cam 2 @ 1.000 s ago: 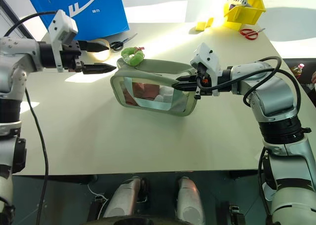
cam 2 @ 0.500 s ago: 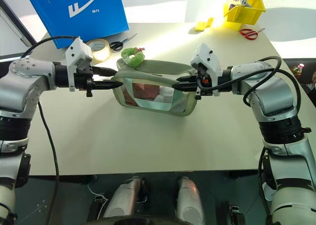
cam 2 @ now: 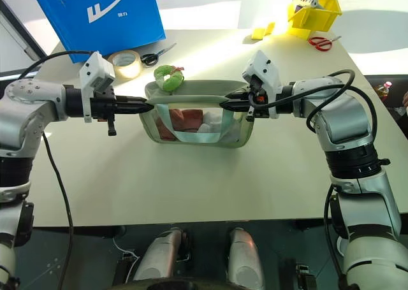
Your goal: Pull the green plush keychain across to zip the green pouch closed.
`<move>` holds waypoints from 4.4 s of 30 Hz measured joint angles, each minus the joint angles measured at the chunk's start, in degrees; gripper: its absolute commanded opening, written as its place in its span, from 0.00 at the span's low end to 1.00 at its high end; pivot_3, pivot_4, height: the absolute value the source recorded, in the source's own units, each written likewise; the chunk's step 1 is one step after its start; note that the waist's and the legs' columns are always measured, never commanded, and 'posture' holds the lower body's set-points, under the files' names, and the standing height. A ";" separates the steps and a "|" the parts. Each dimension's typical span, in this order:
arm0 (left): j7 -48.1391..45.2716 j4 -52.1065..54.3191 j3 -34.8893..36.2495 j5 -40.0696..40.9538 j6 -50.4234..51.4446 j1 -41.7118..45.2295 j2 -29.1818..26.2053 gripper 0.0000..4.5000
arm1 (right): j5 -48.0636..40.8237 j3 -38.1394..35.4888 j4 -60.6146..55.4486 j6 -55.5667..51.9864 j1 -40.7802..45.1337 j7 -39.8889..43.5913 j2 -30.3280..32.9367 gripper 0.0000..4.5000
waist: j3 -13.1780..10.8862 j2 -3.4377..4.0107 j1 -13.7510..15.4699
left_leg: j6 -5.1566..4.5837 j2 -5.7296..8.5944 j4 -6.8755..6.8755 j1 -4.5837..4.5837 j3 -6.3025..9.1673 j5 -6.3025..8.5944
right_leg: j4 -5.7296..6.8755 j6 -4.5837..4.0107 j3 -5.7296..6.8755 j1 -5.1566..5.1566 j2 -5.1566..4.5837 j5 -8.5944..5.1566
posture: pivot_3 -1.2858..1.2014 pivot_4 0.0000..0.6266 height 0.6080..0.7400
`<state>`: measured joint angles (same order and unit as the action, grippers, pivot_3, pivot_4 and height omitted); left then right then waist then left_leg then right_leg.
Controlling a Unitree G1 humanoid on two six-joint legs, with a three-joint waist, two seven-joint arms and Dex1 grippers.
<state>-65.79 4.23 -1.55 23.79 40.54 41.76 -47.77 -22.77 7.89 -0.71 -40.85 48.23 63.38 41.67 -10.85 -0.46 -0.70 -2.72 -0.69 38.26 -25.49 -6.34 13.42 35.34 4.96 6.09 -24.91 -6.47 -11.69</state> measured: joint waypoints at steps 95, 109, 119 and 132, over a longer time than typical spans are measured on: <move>-1.50 -2.36 -2.61 -3.11 -7.14 1.10 0.42 0.00 | 0.59 -15.23 -2.33 -13.29 -16.20 -35.43 -13.45 0.01 | 0.04 0.05 -0.02 | 0.03 -0.02 -0.17 0.05 0.01 0.01 | -0.15 -0.03 0.00 0.02 -0.02 0.01 | 0.52 0.24 1.00; -0.83 -1.91 -2.26 -3.23 -7.06 0.67 0.25 0.00 | 5.49 -9.94 -0.56 -5.40 -18.12 -34.92 -14.59 0.01 | 0.04 0.05 -0.25 | 0.05 -0.07 -0.18 0.10 0.02 0.00 | -0.15 -0.05 -0.01 0.04 0.04 -0.01 | 0.52 0.24 1.00; -0.42 -2.00 -2.24 -3.32 -7.40 0.69 0.52 0.00 | 2.33 -11.82 -0.19 -9.60 -16.46 -29.04 -8.75 0.69 | 0.03 0.07 -0.04 | 0.04 -0.07 -0.18 0.07 0.02 0.00 | -0.15 -0.06 -0.01 0.01 0.01 -0.01 | 0.52 0.24 1.00; -0.69 -3.35 -2.32 -3.91 -8.91 1.04 1.22 0.00 | -1.22 -12.75 3.75 -3.90 -10.73 1.85 20.96 0.99 | 0.00 0.11 0.11 | -0.01 -0.04 -0.18 0.04 0.01 0.04 | -0.24 -0.22 -0.01 0.00 -0.12 -0.12 | 0.52 0.24 1.00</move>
<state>-66.48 0.87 -3.87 19.88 31.63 42.80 -46.55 -23.99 -4.86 3.04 -44.74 37.50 65.23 62.64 -10.85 -0.36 -0.60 -2.73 -0.74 38.08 -25.44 -6.33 13.46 35.10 4.73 6.08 -24.91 -6.59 -11.81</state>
